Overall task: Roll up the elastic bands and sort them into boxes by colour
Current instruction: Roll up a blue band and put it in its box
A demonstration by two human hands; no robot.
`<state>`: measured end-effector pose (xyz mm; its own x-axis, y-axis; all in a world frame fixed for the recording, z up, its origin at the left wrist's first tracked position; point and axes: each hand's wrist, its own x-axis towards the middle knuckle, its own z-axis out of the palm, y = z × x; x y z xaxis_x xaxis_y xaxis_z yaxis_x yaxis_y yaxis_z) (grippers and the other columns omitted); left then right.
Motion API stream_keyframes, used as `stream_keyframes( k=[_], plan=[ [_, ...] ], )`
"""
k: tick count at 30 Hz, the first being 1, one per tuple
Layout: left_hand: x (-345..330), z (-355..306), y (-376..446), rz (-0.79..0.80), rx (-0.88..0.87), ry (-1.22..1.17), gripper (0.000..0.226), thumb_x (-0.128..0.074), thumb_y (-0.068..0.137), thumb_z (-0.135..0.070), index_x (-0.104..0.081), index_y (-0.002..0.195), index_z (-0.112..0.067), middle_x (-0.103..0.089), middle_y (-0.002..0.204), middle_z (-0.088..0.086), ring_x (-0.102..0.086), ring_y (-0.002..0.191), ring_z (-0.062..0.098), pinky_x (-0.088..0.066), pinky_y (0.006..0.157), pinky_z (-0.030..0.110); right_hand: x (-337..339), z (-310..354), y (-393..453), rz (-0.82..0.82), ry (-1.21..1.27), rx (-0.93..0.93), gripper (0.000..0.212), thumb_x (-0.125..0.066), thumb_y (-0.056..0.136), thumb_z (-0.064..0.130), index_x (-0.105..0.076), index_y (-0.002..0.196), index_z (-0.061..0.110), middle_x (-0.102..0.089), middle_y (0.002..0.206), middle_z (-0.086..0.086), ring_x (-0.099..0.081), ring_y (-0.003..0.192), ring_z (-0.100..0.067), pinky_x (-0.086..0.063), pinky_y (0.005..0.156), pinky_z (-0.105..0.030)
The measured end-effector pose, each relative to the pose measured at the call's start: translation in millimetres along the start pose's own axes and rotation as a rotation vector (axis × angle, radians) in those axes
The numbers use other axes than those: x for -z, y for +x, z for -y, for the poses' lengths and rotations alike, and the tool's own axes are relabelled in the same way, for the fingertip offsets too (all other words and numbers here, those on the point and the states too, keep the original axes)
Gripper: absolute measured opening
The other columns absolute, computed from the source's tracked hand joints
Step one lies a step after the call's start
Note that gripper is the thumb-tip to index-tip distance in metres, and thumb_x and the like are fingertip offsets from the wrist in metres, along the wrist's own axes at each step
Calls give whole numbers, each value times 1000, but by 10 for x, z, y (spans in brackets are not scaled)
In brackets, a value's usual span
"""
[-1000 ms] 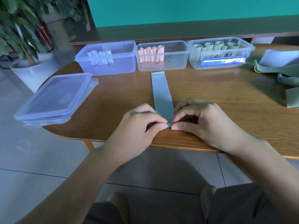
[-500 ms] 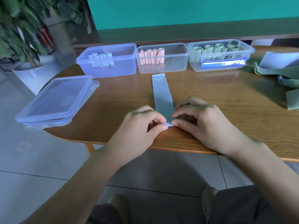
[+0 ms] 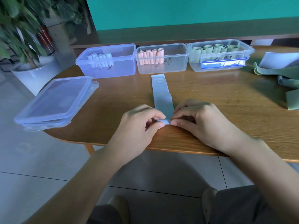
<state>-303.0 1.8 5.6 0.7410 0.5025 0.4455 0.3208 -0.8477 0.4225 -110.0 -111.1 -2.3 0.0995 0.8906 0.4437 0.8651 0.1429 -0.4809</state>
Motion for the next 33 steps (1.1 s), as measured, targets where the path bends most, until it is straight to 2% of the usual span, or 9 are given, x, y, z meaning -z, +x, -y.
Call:
stream_keyframes(
  k=[3, 10, 15, 18, 25, 28, 31, 33],
  plan=[
    [5, -14, 14, 18, 12, 0, 6, -74, 89, -27, -74, 94, -25, -52, 82, -25, -56, 85, -2, -41, 69, 5, 3, -10, 18, 5, -8, 6, 5, -74, 91, 22, -79, 89, 20, -66, 98, 10, -58, 85, 9, -38, 80, -5],
    [-16, -1, 48, 41, 43, 9, 11, -73, 89, -31, -75, 98, -25, -57, 90, -18, -55, 85, -5, -40, 71, 3, -20, -10, 12, -27, -29, 14, 10, -73, 92, 25, -76, 100, 20, -61, 111, 7, -55, 82, 10, -38, 81, -5],
    [-11, -16, 69, 49, 69, 15, 15, -70, 91, -34, -76, 102, -25, -62, 98, -14, -56, 81, 0, -41, 72, 6, -6, 1, 29, 6, -5, 28, 10, -73, 91, 29, -75, 96, 21, -64, 103, 10, -60, 86, -4, -48, 81, -21],
    [-22, -7, 73, 35, 63, 20, 18, -68, 93, -34, -76, 105, -23, -64, 101, -12, -58, 86, 3, -44, 75, 9, -4, -18, 51, 22, 15, 1, 10, -74, 89, 31, -74, 96, 23, -64, 102, 12, -60, 86, -5, -49, 80, -24],
    [-42, 16, 92, 0, 18, 7, 20, -72, 90, -32, -75, 108, -23, -61, 104, -13, -54, 85, 2, -39, 75, 2, -31, -77, 124, 10, -4, 28, 10, -71, 93, 28, -76, 96, 20, -66, 99, 11, -59, 88, 2, -46, 84, -18],
    [-30, 18, 112, 4, -9, -9, 15, -74, 88, -26, -74, 103, -26, -61, 98, -17, -55, 84, -1, -41, 72, 5, -17, -103, 164, 27, -16, 35, 10, -70, 95, 25, -78, 96, 20, -66, 100, 9, -61, 90, -2, -46, 86, -19],
    [-41, 24, 135, 1, 6, 10, 11, -74, 88, -21, -74, 98, -26, -59, 91, -19, -54, 81, -6, -40, 71, 4, -1, -108, 185, 38, -21, 24, 10, -70, 95, 23, -79, 96, 20, -66, 101, 8, -59, 90, -1, -44, 85, -14],
    [-56, 32, 149, -7, 13, 12, 10, -74, 89, -19, -74, 97, -25, -59, 89, -19, -54, 82, -9, -37, 71, 1, -15, -105, 185, 6, -42, 34, 9, -70, 95, 23, -78, 96, 19, -66, 101, 7, -58, 88, 0, -45, 85, -17]
  ],
)
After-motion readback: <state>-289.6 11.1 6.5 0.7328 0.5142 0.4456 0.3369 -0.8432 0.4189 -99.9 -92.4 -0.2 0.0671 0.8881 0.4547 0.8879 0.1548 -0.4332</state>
